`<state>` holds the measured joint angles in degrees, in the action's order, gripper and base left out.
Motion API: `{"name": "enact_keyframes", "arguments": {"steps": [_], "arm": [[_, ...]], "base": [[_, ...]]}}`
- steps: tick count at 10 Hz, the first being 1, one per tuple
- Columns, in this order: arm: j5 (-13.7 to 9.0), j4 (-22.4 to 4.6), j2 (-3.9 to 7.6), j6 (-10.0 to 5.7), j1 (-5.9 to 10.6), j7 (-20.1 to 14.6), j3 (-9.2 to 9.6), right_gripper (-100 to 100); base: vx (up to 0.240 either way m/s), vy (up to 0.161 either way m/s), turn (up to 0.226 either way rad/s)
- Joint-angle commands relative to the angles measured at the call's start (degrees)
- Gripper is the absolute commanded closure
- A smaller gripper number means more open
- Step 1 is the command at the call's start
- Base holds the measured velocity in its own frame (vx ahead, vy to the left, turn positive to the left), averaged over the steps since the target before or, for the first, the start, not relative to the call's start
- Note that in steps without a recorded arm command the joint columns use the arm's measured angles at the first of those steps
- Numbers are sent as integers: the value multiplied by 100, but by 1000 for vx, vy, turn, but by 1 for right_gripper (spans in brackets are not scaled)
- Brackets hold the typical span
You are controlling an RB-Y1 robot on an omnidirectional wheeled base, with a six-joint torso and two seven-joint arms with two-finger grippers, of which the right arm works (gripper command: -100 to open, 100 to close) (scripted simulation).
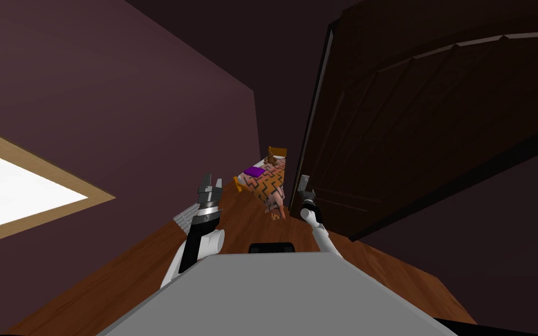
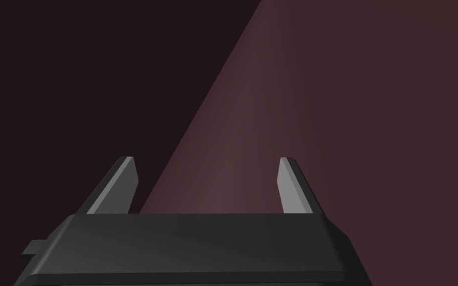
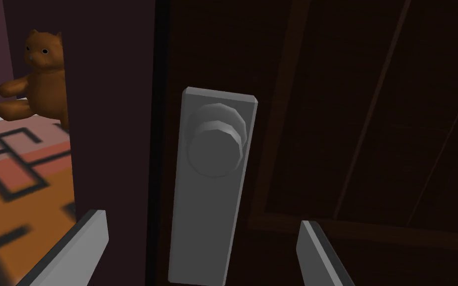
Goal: Pull the door open
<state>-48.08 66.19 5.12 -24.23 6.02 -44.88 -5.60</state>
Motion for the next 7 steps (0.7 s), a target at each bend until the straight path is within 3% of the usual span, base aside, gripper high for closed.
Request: {"name": "enact_keyframes", "arguments": {"steps": [1,2,3,4,7], "arm": [[-168,44,-65,18,-9,-188,-6,-100],[-101,20,-41,8,1,-106,-5,-100],[-156,-5,134,4,-57,-278,-51,-100],[-172,-14,197,1,-78,-330,-67,-100],[-280,-80,641,-17,-222,-698,-181,-100]], "base": [[-57,-14,62],[-28,-8,13],[77,1,126],[175,19,122],[213,-11,133]]}}
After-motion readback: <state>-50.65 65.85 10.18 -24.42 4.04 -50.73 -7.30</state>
